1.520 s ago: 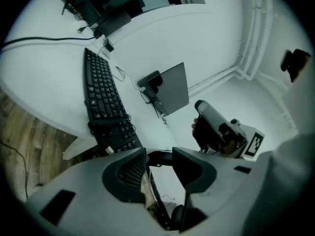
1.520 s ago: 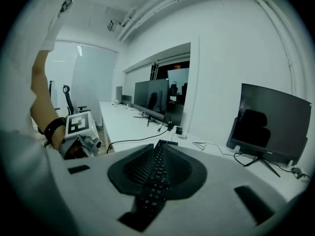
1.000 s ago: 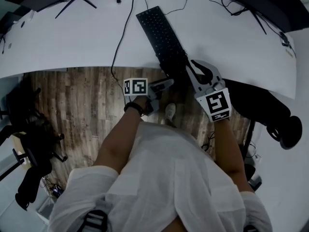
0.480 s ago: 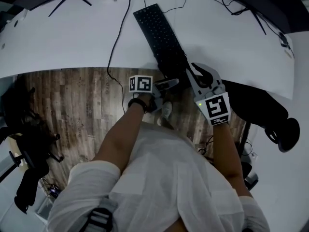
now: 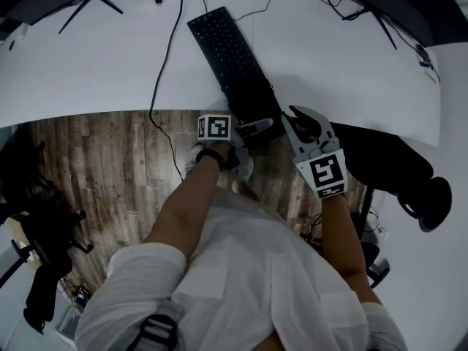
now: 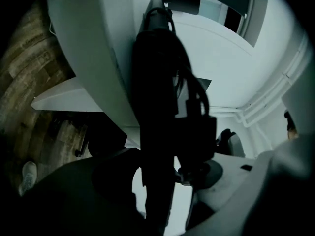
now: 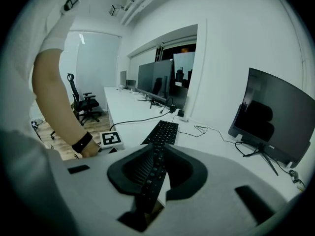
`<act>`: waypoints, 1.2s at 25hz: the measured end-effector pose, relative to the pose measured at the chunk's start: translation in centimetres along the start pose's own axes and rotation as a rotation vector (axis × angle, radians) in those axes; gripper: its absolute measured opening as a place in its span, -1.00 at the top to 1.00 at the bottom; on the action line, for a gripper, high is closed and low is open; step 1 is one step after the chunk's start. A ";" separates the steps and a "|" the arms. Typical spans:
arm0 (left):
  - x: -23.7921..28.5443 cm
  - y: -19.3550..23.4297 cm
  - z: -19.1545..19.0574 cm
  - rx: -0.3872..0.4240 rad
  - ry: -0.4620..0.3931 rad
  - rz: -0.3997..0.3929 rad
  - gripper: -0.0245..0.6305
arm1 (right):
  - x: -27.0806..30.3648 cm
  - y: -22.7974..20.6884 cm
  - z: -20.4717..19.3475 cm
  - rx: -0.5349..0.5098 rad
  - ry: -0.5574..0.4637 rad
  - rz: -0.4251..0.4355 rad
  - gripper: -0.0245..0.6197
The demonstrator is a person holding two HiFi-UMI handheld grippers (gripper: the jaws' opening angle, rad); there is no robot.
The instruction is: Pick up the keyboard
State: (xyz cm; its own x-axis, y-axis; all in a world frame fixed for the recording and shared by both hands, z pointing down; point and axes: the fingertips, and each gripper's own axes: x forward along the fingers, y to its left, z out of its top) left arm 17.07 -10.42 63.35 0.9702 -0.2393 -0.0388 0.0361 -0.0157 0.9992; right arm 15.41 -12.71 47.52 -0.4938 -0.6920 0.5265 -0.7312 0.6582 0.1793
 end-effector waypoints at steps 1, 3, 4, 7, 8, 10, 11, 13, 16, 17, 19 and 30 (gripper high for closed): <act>0.3 -0.1 0.1 -0.004 -0.003 -0.013 0.11 | 0.1 -0.1 -0.2 0.000 0.003 -0.001 0.70; 0.8 -0.4 0.2 -0.010 -0.012 -0.049 0.19 | 0.2 -0.2 -0.5 0.000 0.008 0.000 0.70; 1.0 -0.6 0.2 -0.013 -0.011 -0.065 0.23 | 0.2 -0.2 -0.6 0.001 0.010 0.001 0.70; 1.8 -0.7 -0.2 -0.022 0.006 -0.088 0.25 | 0.1 -0.3 -1.1 0.004 0.016 0.002 0.70; 2.0 -0.7 -0.2 -0.022 0.005 -0.090 0.25 | 0.1 -0.4 -1.2 0.006 0.017 0.002 0.70; 2.3 -0.7 0.0 -0.018 -0.012 -0.102 0.25 | 0.0 -0.5 -1.5 0.011 0.020 0.000 0.70; 2.4 -0.8 0.1 -0.017 -0.023 -0.110 0.26 | 0.0 -0.5 -1.6 0.013 0.021 -0.001 0.70; 2.5 -0.9 0.2 -0.013 -0.042 -0.109 0.45 | -0.2 -0.6 -1.9 0.015 0.023 -0.005 0.70; 2.5 -0.4 0.2 0.003 -0.053 -0.064 0.70 | -0.5 -0.7 -2.1 0.018 0.024 -0.012 0.70; 2.5 -0.4 0.1 0.005 -0.054 -0.058 0.70 | -0.6 -0.6 -2.2 0.020 0.023 -0.013 0.70; 2.2 -0.6 0.0 0.013 -0.053 -0.047 0.70 | -0.8 -0.6 -2.1 0.022 0.019 -0.013 0.71; -1.6 -3.4 -1.4 0.019 0.012 -0.030 0.70 | -0.5 0.6 -0.6 0.035 -0.029 0.014 0.71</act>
State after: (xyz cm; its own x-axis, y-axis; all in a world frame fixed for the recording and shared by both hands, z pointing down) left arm 15.69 -8.67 60.00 0.9714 -0.2272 -0.0688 0.0610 -0.0412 0.9973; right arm 15.51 -11.78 47.87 -0.5174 -0.6912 0.5045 -0.7395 0.6578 0.1429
